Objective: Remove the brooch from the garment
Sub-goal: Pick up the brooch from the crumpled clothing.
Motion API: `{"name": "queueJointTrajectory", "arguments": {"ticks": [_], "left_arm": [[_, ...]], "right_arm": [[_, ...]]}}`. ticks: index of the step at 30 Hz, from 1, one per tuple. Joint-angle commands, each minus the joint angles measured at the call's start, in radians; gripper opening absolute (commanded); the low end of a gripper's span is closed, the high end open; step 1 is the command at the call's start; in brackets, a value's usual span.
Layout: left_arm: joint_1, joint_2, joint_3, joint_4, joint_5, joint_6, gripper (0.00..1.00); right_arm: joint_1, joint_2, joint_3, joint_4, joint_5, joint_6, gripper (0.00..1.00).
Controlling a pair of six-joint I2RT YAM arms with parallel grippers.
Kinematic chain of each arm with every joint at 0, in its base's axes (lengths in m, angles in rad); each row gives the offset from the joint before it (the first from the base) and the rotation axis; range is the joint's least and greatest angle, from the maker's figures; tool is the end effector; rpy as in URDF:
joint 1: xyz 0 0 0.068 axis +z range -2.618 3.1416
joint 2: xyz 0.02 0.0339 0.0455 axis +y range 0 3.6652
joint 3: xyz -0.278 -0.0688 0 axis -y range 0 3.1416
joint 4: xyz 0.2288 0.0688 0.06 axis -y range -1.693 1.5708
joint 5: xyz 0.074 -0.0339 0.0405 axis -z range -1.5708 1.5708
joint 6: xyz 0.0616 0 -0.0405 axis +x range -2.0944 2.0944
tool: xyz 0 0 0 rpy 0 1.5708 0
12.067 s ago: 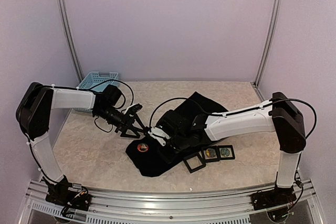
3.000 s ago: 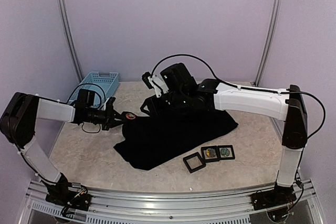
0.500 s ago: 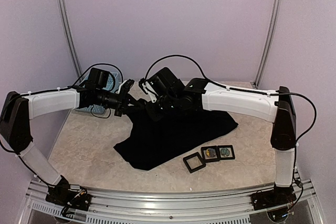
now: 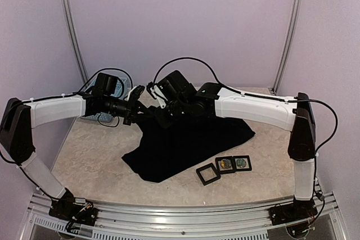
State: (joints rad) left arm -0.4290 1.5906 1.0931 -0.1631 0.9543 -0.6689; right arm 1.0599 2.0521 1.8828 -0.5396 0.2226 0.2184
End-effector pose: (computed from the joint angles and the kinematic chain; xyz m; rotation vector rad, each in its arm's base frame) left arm 0.2899 -0.1879 0.2677 0.3070 2.3883 -1.6256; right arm 0.2496 0.4174 0.2932 -0.8284 2.1395 0.4229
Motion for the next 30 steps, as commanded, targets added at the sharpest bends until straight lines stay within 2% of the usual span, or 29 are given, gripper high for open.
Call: {"name": "queueJointTrajectory", "arguments": {"ticks": [1,9,18,23,26,30], "left_arm": [[-0.01,-0.004,0.039,0.009,0.018,0.002,0.0],[-0.011,-0.012,0.043,-0.001,0.005,0.005,0.0],[-0.005,-0.009,0.042,-0.019,-0.019,-0.024,0.0],[0.016,-0.01,0.024,-0.046,-0.044,-0.053,0.06],[0.03,-0.021,0.002,-0.038,-0.038,-0.065,0.19],[0.03,-0.021,0.004,-0.058,-0.026,-0.052,0.25]], "right_arm": [[0.008,0.041,0.051,0.01,0.0,-0.019,0.13],[0.007,0.039,0.048,0.006,0.024,-0.016,0.0],[-0.006,-0.048,-0.054,0.098,0.016,0.039,0.0],[-0.031,-0.119,-0.171,0.194,-0.026,0.087,0.0],[-0.044,-0.155,-0.23,0.245,-0.046,0.1,0.0],[-0.062,-0.194,-0.293,0.311,-0.087,0.122,0.0]]}}
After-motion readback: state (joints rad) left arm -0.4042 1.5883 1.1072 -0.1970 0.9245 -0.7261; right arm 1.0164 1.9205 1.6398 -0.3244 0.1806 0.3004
